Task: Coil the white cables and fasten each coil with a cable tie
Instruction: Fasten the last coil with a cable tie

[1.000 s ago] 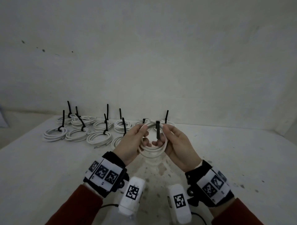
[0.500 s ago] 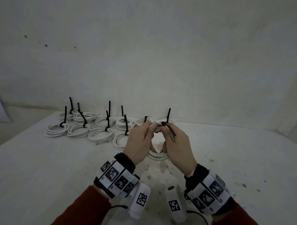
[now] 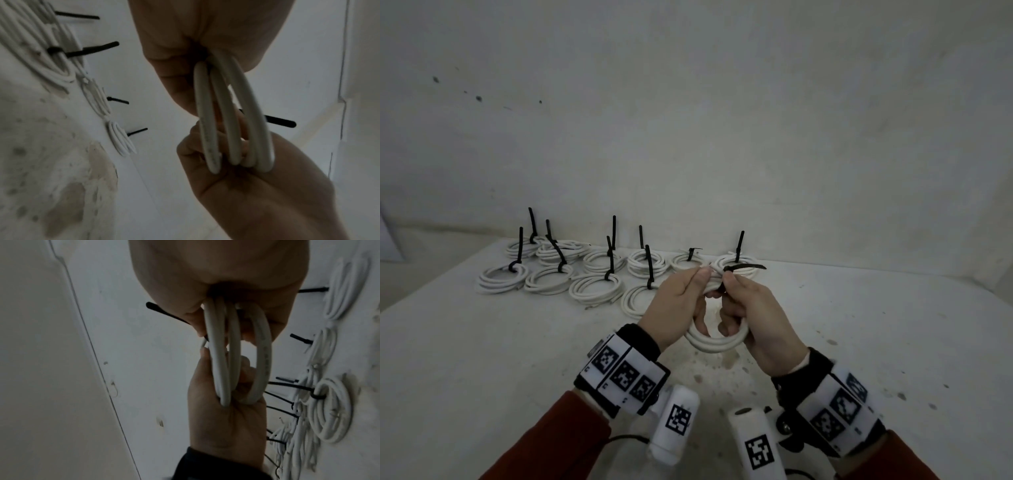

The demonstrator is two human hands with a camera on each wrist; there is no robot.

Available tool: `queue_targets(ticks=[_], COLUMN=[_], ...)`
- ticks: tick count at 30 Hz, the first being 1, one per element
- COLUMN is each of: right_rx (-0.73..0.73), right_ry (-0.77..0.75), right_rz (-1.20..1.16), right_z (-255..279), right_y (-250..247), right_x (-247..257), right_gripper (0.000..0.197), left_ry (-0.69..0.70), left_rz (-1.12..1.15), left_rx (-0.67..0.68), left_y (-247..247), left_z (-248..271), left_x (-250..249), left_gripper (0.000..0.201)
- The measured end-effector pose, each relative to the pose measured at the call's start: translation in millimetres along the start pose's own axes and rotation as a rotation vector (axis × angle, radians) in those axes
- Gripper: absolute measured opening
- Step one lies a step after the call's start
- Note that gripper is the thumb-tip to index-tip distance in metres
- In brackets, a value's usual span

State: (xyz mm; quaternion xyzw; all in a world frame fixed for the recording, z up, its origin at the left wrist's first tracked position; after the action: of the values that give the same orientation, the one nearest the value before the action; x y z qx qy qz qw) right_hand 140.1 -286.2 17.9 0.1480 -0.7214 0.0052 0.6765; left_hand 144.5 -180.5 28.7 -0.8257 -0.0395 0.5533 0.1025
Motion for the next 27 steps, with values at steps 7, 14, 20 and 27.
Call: queue_targets(ticks=[7,14,20,27], right_rx=[-0.045,-0.066,-0.048,-0.011], right_ry=[0.093,0.19,0.318,0.404], right_rz=[-0.089,-0.376,-0.506,-0.215], right_z=[-8,-10,-11,-6], right_y=[-12,-12,-13,-19], right_x=[-9,-26,-39,-26], right_gripper=[0.033,0.036,0.042,0.021], left_ry=[-0.262,-0.201,-0.277,-0.323], left_rz=[0.181,0.134,0.284,0.484], left_rx=[-0.045,-0.153,-0.152,-0.208], left_y=[2,-4,5,0], left_z=[0,-1,1,0], left_x=[27,29,40,45], left_gripper=[0.043,0.044,0.045,0.04])
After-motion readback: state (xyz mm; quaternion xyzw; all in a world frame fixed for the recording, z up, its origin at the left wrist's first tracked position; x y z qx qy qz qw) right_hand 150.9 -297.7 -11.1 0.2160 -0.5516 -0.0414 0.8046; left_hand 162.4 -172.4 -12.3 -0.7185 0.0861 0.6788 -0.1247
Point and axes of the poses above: each hand's wrist, its own z-axis away from the middle knuckle, its own y-axis out of the palm, x = y × z, the point moved 8 cm from there along -z, towards the middle knuckle, and after that the axes turned 3 degrees about -z, right-handed, at the moved point
